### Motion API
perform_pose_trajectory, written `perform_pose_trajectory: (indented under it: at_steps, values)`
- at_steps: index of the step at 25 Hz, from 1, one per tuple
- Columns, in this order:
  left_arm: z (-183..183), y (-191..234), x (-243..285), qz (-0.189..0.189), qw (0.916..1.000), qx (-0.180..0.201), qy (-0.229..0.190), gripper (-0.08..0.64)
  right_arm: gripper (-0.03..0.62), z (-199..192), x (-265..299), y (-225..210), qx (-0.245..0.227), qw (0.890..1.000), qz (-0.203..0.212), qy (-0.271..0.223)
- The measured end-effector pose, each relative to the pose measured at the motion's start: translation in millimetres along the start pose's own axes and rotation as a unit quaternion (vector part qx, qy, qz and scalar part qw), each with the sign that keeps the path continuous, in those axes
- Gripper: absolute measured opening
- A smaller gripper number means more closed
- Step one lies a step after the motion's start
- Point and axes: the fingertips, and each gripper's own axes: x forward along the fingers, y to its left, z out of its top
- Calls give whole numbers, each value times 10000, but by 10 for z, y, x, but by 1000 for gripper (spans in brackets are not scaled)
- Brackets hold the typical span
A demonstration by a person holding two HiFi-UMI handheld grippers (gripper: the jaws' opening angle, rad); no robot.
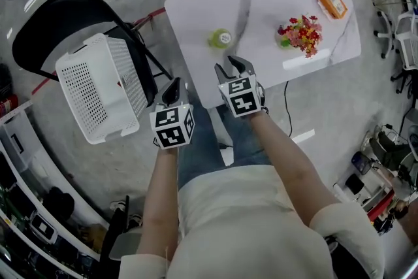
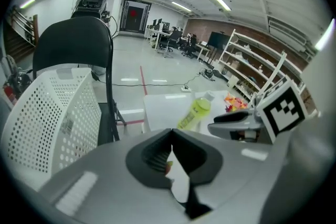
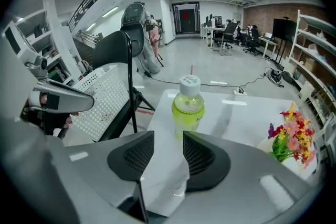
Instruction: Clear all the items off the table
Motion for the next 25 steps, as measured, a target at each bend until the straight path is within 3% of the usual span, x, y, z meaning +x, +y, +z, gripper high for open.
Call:
perform_pose_trajectory:
  at_steps: [14,25]
  values:
    - [-236,-47,502,44,9997,-79,212,8,300,-248,704,-274,-125,9997,132,162]
    - [-441,-44,838,47,9991,-262,340,8,389,-212,1132,-417,202,9997,95,-54]
